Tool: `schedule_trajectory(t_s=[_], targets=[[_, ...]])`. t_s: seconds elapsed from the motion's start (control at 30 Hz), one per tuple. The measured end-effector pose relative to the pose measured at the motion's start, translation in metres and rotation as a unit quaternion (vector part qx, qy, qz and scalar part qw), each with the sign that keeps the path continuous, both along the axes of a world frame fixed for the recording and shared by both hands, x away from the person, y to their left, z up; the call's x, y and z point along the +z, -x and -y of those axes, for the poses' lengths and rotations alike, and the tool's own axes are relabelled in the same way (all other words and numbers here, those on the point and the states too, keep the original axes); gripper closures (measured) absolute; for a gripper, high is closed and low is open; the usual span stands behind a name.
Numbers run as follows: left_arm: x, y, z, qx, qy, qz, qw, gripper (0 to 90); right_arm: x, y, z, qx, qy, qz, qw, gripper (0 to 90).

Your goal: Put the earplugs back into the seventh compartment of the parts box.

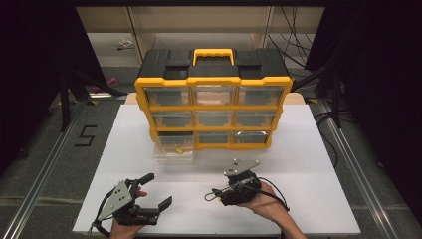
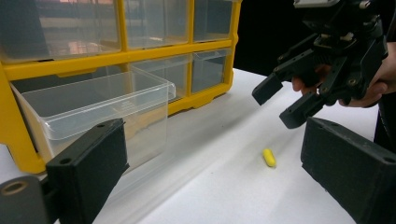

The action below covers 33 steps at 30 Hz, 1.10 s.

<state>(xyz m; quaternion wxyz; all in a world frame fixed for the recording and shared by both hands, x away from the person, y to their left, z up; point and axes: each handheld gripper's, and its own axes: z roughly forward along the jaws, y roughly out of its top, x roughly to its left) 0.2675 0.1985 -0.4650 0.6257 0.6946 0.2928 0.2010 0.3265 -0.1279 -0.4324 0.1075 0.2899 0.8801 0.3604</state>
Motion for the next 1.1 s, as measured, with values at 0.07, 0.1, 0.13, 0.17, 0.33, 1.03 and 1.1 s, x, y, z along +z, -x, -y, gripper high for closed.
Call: schedule_trajectory(t_s=[0.07, 0.1, 0.13, 0.17, 0.33, 1.03, 1.1], targets=[[0.0, 0.0, 0.0, 0.0, 0.0, -0.001, 1.0, 7.1, -0.003, -0.001, -0.001, 0.002, 0.009, -0.005, 0.9999, 31.8], [0.0, 0.0, 0.0, 0.0, -0.001, -0.001, 1.0, 7.1, -0.005, -0.001, -0.002, 0.002, 0.015, -0.007, 0.9999, 32.3], [0.0, 0.0, 0.0, 0.0, -0.001, -0.001, 1.0, 7.1, -0.006, -0.001, -0.002, 0.003, 0.021, -0.011, 0.9997, 32.5], [0.0, 0.0, 0.0, -0.001, -0.001, -0.002, 1.0, 7.1, -0.008, -0.002, -0.003, 0.003, 0.025, -0.015, 0.9996, 32.8], [0.0, 0.0, 0.0, -0.001, -0.002, -0.002, 1.0, 7.1, -0.015, -0.003, -0.006, 0.005, 0.041, -0.028, 0.9988, 33.6], [0.0, 0.0, 0.0, -0.002, -0.003, -0.002, 1.0, 7.2, -0.036, -0.007, -0.01, 0.016, 0.074, -0.065, 0.995, 49.4], [0.0, 0.0, 0.0, -0.002, -0.003, -0.002, 1.0, 7.2, -0.037, -0.008, -0.01, 0.017, 0.075, -0.067, 0.9947, 51.2]])
